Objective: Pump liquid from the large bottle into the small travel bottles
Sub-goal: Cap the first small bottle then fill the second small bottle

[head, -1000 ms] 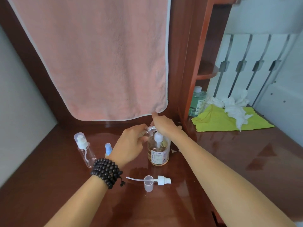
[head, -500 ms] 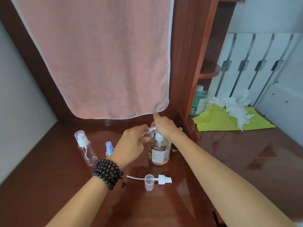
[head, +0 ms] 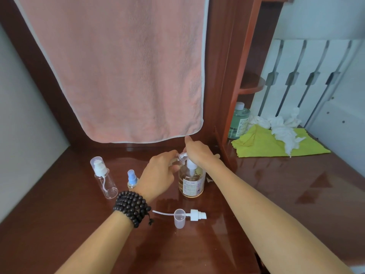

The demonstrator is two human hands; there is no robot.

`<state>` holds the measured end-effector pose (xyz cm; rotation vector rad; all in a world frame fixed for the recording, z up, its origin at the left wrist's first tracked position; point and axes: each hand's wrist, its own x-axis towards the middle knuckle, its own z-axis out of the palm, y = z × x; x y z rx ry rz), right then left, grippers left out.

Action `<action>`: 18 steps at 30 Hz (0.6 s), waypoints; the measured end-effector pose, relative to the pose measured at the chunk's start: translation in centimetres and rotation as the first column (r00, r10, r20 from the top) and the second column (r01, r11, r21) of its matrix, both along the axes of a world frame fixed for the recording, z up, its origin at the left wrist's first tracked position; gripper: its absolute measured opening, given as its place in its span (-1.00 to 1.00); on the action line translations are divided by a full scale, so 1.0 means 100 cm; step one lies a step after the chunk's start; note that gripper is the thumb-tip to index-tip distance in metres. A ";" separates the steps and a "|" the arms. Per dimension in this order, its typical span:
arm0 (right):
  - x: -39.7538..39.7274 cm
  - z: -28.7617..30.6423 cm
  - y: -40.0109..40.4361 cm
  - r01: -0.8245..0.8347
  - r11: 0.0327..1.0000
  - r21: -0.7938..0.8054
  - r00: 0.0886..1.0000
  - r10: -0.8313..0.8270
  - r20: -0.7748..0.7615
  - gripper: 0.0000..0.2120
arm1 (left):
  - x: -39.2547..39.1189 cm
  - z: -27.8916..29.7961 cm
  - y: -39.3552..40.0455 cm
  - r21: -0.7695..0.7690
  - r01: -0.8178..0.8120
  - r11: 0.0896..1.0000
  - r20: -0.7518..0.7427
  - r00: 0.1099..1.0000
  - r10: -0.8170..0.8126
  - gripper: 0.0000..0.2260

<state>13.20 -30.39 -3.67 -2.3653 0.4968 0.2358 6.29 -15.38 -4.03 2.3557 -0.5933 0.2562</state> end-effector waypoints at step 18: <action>-0.013 0.018 -0.001 0.002 0.996 0.086 0.999 -0.006 0.042 -0.37 | 0.001 0.005 0.001 0.003 -0.011 1.000 0.040 0.999 0.011 -0.83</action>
